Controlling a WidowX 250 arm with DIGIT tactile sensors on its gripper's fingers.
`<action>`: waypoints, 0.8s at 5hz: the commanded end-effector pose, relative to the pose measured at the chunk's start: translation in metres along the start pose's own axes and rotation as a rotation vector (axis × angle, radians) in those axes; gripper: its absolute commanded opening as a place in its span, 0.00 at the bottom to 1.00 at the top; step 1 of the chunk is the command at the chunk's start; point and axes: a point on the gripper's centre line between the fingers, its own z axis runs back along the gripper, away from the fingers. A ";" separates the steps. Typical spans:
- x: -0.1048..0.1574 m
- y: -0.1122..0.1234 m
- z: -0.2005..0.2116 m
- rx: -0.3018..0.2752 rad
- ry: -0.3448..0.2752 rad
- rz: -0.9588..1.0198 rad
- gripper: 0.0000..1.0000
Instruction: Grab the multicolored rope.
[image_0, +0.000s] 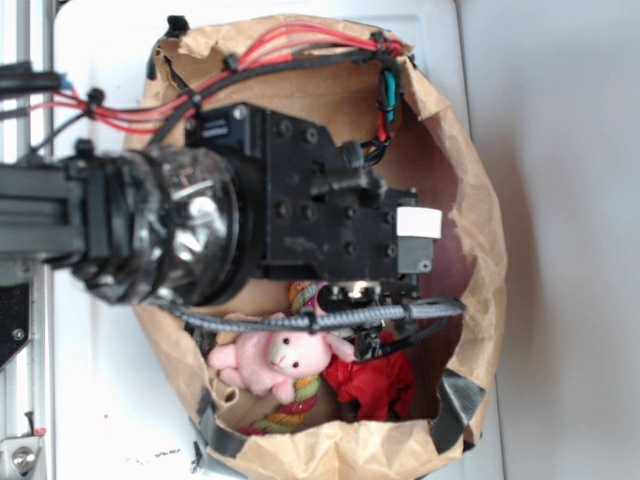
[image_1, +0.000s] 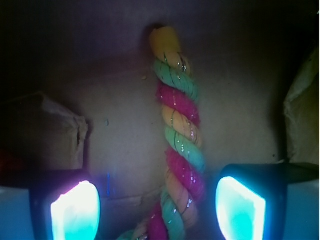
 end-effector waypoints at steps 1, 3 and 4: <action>0.016 -0.001 0.017 0.026 -0.036 0.030 1.00; 0.014 0.001 0.020 0.058 -0.020 0.019 0.58; 0.015 0.002 0.019 0.066 -0.031 0.014 0.00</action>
